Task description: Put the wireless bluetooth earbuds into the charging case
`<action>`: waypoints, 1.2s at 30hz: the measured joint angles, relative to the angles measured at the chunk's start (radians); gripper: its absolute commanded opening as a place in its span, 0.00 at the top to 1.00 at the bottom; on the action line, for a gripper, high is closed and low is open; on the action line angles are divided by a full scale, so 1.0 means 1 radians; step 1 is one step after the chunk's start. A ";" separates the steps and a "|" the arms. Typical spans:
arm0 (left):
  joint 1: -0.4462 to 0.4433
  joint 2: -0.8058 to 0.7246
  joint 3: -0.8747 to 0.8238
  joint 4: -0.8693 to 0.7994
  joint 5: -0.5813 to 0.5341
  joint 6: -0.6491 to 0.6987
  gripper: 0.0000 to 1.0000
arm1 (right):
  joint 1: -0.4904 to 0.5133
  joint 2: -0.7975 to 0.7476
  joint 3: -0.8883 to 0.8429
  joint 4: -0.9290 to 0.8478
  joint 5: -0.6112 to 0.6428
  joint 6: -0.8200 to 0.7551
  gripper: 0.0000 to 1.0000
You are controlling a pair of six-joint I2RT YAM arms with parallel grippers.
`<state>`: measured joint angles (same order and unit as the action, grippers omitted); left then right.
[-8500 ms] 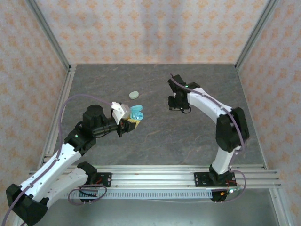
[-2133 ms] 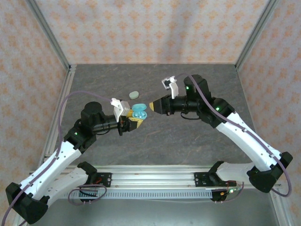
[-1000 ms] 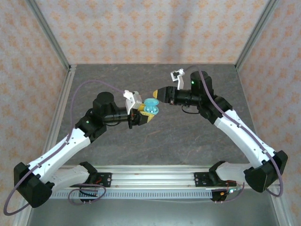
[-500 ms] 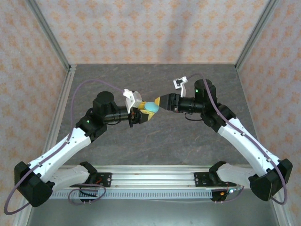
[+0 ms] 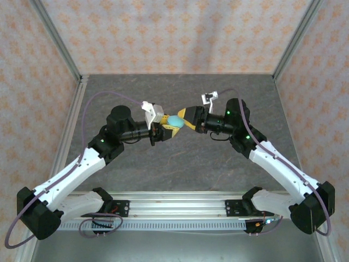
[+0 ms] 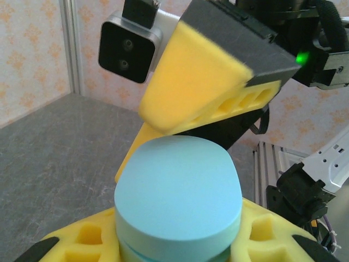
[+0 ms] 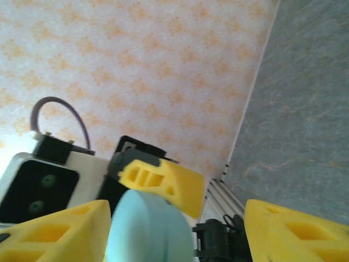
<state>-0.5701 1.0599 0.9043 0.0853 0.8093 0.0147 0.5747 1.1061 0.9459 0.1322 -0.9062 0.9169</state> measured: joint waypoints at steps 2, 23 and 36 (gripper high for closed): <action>-0.004 0.014 0.008 0.000 -0.006 -0.001 0.77 | 0.011 0.008 0.000 0.032 -0.005 0.020 0.38; -0.006 0.033 0.030 -0.046 -0.075 -0.009 0.13 | 0.030 0.071 -0.001 0.157 -0.018 0.132 0.92; -0.006 -0.192 -0.051 -0.196 -0.282 0.066 0.00 | -0.068 0.133 0.011 0.015 0.064 0.031 0.92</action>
<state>-0.5762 0.8680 0.8532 -0.1112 0.5274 0.0811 0.5072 1.2388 0.9573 0.1471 -0.8421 0.9478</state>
